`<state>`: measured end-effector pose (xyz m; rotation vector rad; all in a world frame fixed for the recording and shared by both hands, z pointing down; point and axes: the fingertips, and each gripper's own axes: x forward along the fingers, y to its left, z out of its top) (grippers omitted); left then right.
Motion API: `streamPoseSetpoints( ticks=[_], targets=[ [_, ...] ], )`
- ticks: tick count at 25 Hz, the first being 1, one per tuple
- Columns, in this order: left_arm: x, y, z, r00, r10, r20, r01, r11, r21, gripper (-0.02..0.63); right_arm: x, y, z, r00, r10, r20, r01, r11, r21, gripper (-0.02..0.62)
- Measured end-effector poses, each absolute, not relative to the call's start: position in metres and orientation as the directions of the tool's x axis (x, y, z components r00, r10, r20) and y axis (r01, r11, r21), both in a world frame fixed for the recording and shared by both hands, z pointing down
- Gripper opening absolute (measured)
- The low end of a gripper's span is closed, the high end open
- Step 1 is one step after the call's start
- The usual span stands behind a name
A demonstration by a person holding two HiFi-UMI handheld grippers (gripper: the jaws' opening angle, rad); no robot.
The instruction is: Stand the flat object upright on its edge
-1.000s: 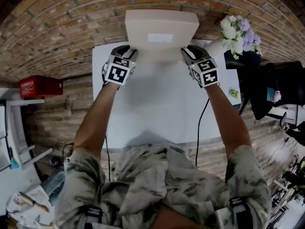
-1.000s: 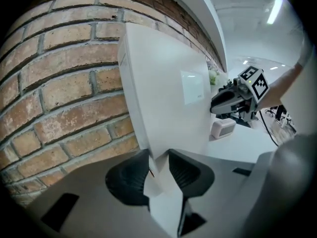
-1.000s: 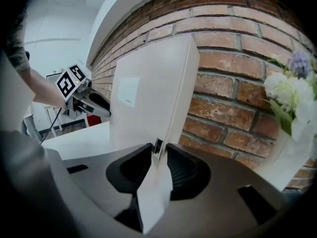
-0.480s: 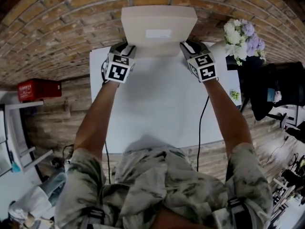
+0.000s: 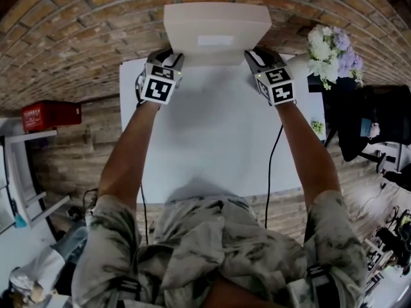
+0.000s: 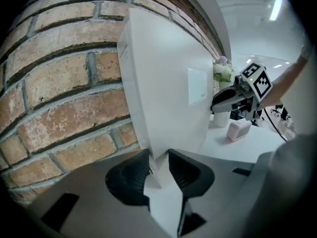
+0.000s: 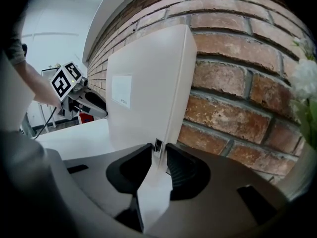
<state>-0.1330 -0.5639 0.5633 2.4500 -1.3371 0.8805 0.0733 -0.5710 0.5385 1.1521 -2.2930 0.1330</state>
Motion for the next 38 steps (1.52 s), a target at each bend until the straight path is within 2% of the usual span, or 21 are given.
streamPoseSetpoints(
  ticks=[26, 35, 38],
  targets=[
    [-0.140, -0.547, 0.559, 0.357, -0.739, 0.571, -0.870, -0.486, -0.085, 0.141, 0.081, -0.557, 0.542, -0.455, -0.726, 0.515, -0.810, 0.578, 0.100, 0.163],
    [-0.142, -0.509, 0.555, 0.354, -0.754, 0.553, -0.896, -0.444, -0.031, 0.141, 0.082, -0.521, 0.535, -0.485, -0.726, 0.488, -0.806, 0.588, 0.074, 0.120],
    [-0.131, -0.492, 0.549, 0.379, -0.750, 0.541, -0.897, -0.442, 0.016, 0.140, 0.080, -0.503, 0.528, -0.505, -0.724, 0.470, -0.800, 0.598, 0.061, 0.088]
  ],
)
